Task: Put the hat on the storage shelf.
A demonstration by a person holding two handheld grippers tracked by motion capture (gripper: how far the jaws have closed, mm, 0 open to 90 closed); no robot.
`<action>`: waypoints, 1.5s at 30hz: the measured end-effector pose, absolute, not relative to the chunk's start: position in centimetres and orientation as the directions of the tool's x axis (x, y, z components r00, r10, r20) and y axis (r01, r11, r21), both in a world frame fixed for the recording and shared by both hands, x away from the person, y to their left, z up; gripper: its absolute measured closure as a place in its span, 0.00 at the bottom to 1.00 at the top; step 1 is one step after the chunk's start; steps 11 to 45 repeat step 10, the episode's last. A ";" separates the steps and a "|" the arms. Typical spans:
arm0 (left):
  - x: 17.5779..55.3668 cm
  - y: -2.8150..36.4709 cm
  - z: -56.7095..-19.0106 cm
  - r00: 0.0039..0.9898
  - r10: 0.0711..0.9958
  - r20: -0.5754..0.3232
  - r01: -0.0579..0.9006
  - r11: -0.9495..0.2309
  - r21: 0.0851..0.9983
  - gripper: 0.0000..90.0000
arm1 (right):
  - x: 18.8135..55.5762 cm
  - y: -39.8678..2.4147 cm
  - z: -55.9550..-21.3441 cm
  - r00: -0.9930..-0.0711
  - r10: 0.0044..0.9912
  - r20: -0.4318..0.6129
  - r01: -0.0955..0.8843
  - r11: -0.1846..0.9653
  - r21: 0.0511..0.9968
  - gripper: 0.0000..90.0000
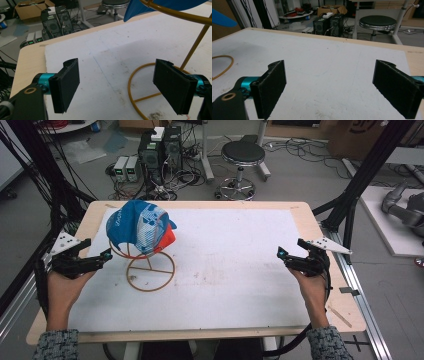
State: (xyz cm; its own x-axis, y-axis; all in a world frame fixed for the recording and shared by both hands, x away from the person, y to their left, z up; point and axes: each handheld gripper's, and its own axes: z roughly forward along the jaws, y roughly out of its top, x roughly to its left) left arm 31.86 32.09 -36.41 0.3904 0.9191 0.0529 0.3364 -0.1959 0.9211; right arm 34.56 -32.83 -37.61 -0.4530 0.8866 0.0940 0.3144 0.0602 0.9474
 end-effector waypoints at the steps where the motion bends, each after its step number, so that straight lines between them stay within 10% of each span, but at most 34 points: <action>1: 31.8 32.1 -36.4 0.390 0.919 0.053 0.336 -0.196 0.921 0.24 | 34.6 -32.8 -37.6 -0.453 0.887 0.094 0.314 0.060 0.947 0.13; 45: 31.9 32.1 -36.4 0.388 0.920 0.054 0.335 -0.195 0.922 0.24 | 34.5 -32.5 -37.6 -0.462 0.880 0.105 0.325 0.058 0.944 0.13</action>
